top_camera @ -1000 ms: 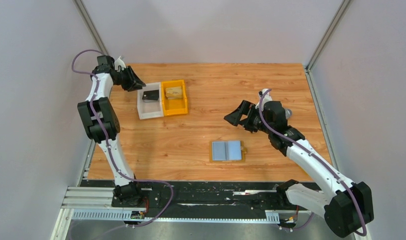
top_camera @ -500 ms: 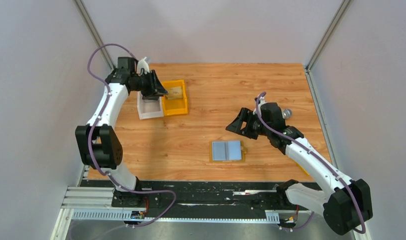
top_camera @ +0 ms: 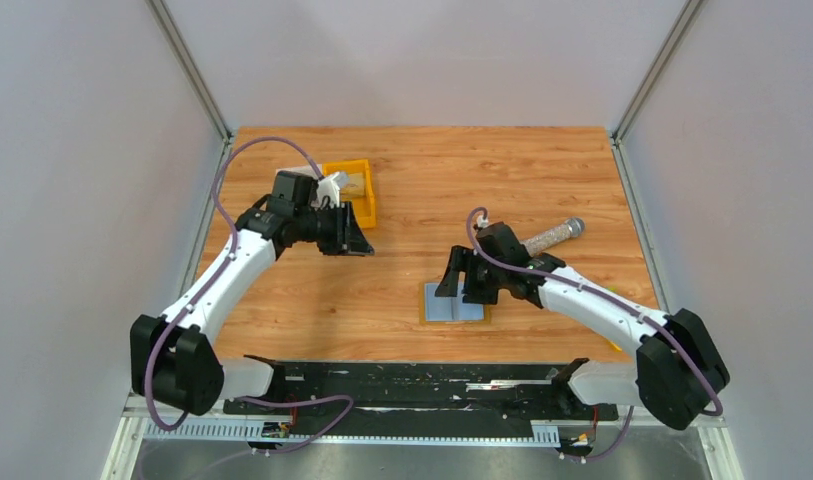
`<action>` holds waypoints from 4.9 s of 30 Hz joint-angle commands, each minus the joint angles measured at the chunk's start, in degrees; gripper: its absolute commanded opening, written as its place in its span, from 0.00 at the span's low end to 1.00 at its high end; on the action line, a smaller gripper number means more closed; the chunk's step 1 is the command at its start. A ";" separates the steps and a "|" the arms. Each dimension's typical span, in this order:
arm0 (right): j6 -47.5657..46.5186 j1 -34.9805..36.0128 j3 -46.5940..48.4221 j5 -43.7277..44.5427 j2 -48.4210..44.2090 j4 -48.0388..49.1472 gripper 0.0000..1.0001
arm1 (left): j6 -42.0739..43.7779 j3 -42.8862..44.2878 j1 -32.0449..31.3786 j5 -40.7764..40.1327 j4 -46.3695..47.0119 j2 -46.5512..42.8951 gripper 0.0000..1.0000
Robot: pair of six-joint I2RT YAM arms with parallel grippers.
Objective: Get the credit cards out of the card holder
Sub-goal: Remove the credit card from the card holder.
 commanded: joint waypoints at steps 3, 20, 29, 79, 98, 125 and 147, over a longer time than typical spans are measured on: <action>3.53 8.60 7.68 15.50 6.61 -4.78 0.76 | -6.65 -7.10 -2.96 -0.61 8.66 -7.50 0.40; 5.60 18.03 15.44 33.01 23.26 -12.44 0.72 | -5.68 -10.84 -2.97 -4.33 9.32 -10.27 0.41; 6.02 18.42 16.01 31.56 24.43 -11.51 0.72 | -5.68 -11.25 -2.97 -4.73 9.29 -10.46 0.41; 4.12 18.46 17.67 30.33 28.99 -9.30 0.59 | -6.28 -12.11 -2.97 -4.57 10.43 -9.60 0.41; 4.35 17.58 11.53 26.53 20.47 -0.32 0.38 | -8.68 -15.63 -3.70 -1.63 15.24 -6.52 0.39; 3.68 17.14 6.87 25.79 14.71 3.52 0.26 | -21.72 -19.05 -19.46 -0.84 47.47 15.81 0.18; 4.11 15.73 5.53 27.64 10.29 -0.60 0.31 | -19.01 -18.00 -22.58 -7.23 45.77 28.66 0.14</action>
